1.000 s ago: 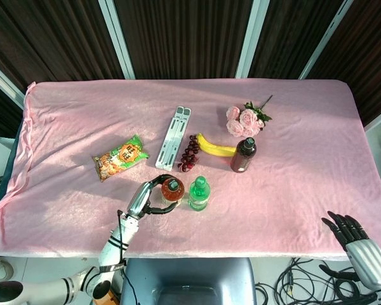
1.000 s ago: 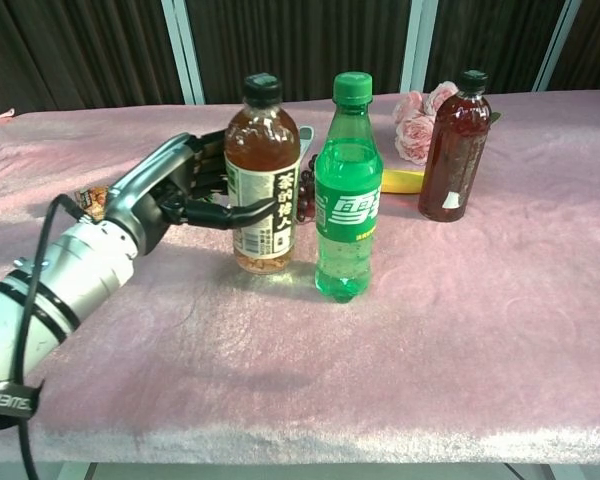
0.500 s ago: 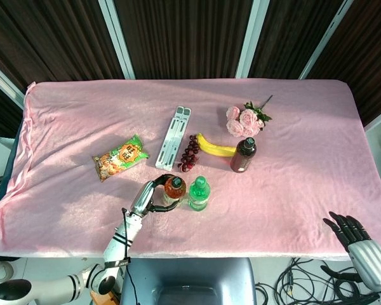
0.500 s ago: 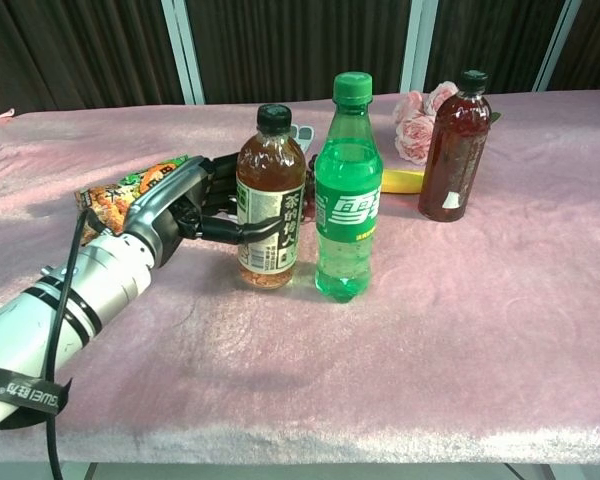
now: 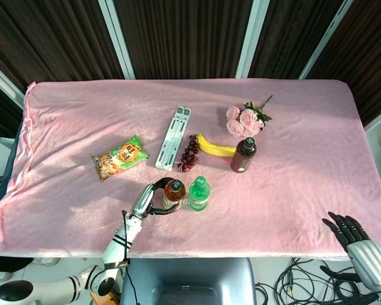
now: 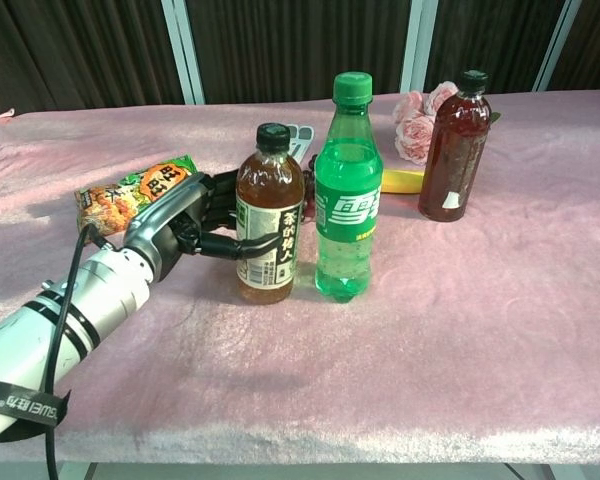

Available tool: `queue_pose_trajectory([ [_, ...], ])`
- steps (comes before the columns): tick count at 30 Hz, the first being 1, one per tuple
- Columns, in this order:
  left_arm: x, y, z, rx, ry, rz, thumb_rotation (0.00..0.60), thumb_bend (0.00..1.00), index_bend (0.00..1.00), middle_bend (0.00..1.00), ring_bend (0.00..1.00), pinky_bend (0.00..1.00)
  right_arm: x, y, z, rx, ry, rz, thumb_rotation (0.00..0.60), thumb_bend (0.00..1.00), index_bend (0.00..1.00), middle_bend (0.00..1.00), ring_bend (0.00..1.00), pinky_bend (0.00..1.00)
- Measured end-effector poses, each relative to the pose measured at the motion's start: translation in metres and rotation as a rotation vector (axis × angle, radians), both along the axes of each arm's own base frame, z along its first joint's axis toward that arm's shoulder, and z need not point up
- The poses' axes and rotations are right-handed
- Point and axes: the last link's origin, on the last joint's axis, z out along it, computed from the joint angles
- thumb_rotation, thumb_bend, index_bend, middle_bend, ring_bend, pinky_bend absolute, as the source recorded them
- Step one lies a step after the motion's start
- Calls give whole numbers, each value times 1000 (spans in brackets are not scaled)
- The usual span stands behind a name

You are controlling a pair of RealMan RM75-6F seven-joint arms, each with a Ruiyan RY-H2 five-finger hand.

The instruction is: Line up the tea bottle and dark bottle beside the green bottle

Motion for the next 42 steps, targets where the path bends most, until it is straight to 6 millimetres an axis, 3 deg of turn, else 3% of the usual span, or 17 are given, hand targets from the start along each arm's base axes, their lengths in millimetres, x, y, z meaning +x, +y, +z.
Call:
queue_pose_trajectory([
  [13, -7, -2, -7, -25, 20, -14, 600, 518, 662, 667, 461, 411, 0, 0, 2, -9, -7, 3, 600, 262, 0, 0, 0, 25],
  [18, -11, -3, -7, -22, 21, -14, 600, 466, 532, 594, 366, 312, 0, 1, 3, -13, -13, 7, 600, 262, 0, 0, 0, 25],
  [26, -15, -4, -6, -63, -7, -20, 600, 333, 183, 315, 119, 132, 0, 1, 2, -8, -10, 8, 600, 262, 0, 0, 0, 24],
  [35, -18, -8, -3, -106, -9, -61, 600, 265, 10, 156, 22, 76, 1, 1, 2, -7, -8, 8, 600, 263, 0, 0, 0, 25],
  [42, -23, -10, 6, -92, -11, -73, 600, 264, 0, 84, 0, 51, 1, 1, 2, -8, -7, 9, 600, 263, 0, 0, 0, 25],
])
